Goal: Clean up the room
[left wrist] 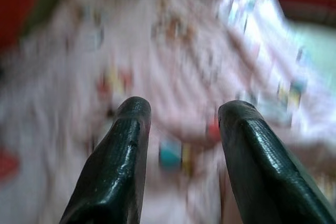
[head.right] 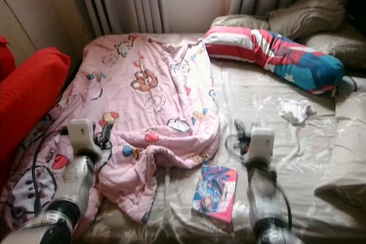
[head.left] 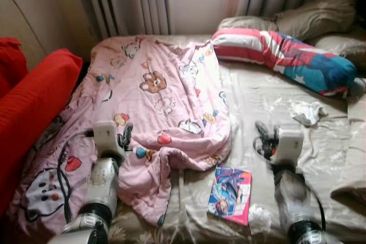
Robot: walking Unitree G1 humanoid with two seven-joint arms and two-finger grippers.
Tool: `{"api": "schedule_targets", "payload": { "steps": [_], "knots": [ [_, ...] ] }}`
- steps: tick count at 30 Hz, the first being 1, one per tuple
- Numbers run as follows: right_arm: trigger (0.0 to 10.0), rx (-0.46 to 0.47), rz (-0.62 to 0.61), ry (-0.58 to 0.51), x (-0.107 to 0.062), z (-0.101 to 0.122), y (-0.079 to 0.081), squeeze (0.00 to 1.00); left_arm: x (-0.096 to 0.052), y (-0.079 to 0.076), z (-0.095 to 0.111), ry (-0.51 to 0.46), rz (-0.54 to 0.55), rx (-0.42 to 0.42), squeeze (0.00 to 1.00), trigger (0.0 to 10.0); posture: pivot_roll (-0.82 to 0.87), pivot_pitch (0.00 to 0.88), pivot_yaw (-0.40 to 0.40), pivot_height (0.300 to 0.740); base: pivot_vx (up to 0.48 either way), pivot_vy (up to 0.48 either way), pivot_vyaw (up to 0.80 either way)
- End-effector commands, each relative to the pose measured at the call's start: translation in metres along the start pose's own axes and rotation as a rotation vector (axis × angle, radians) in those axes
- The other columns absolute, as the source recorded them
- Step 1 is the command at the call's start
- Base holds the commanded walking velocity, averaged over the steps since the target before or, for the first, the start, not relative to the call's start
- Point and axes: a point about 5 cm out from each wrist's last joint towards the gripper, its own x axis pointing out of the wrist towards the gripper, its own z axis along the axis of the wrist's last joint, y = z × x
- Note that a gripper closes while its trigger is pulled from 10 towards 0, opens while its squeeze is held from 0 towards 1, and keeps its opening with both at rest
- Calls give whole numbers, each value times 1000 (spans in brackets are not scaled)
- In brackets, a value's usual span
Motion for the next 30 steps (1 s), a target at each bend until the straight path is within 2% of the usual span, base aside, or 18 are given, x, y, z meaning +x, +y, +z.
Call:
{"api": "schedule_targets", "payload": {
  "steps": [1,7,15,21,22,30],
  "knots": [
    [10000,-8,4,-48,5,10,1,0,1,-3,3,-16,-20,25,0,10000,-79,16,5,740,0,0,0],
    [10000,-16,-14,-45,-10,-2,-4,0,-10,0,-6,-26,-35,42,0,10000,-81,0,-3,740,0,0,0],
    [10000,-12,-81,63,-42,-36,-10,0,-34,9,-31,35,-60,91,0,10000,-87,0,25,740,0,0,0],
    [10000,1,-100,101,-50,-46,-9,0,-31,11,-30,57,-73,107,0,10000,-103,0,41,740,0,0,0],
    [10000,-5,-98,136,-53,-51,-8,0,-32,12,-32,70,-62,95,0,10000,-109,0,43,740,0,0,0],
    [10000,-3,-123,199,-66,-64,-15,0,-43,12,-44,108,-80,96,0,10000,-114,3,44,691,0,0,0]
  ]
}}
